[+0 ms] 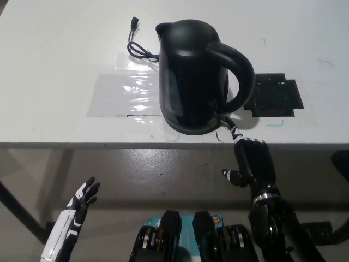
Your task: A kettle is kept at the center of the table close to the robot and the robot uses its right index finger to press downwards on the transparent start boiling button
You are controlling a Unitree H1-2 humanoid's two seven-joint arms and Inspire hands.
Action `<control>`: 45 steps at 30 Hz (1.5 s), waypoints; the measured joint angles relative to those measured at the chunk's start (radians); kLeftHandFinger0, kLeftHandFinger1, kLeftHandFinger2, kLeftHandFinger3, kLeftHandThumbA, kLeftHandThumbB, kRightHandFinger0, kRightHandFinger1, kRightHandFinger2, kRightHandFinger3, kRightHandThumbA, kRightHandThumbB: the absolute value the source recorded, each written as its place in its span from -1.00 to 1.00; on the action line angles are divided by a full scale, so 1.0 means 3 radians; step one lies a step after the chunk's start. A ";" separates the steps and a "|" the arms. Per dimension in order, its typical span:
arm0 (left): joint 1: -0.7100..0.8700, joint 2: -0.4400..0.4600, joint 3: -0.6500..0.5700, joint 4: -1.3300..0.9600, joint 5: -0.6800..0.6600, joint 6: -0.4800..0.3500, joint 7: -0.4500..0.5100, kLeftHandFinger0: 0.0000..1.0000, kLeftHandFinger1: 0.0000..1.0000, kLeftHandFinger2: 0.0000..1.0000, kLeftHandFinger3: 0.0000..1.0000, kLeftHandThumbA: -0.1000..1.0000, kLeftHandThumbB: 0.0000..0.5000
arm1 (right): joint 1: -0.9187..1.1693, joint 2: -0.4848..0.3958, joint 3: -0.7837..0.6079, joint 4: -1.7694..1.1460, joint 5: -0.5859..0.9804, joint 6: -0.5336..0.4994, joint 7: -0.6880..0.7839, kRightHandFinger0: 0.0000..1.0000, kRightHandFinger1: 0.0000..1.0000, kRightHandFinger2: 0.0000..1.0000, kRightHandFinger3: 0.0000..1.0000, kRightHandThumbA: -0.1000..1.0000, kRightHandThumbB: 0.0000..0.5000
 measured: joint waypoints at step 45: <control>-0.0058 0.0008 0.0008 -0.0002 -0.0031 -0.0008 -0.0080 1.00 1.00 1.00 1.00 1.00 0.46 | -0.0261 0.0002 0.0170 0.0387 0.0007 0.0131 -0.0123 -1.00 -1.00 -1.00 1.00 1.00 -0.09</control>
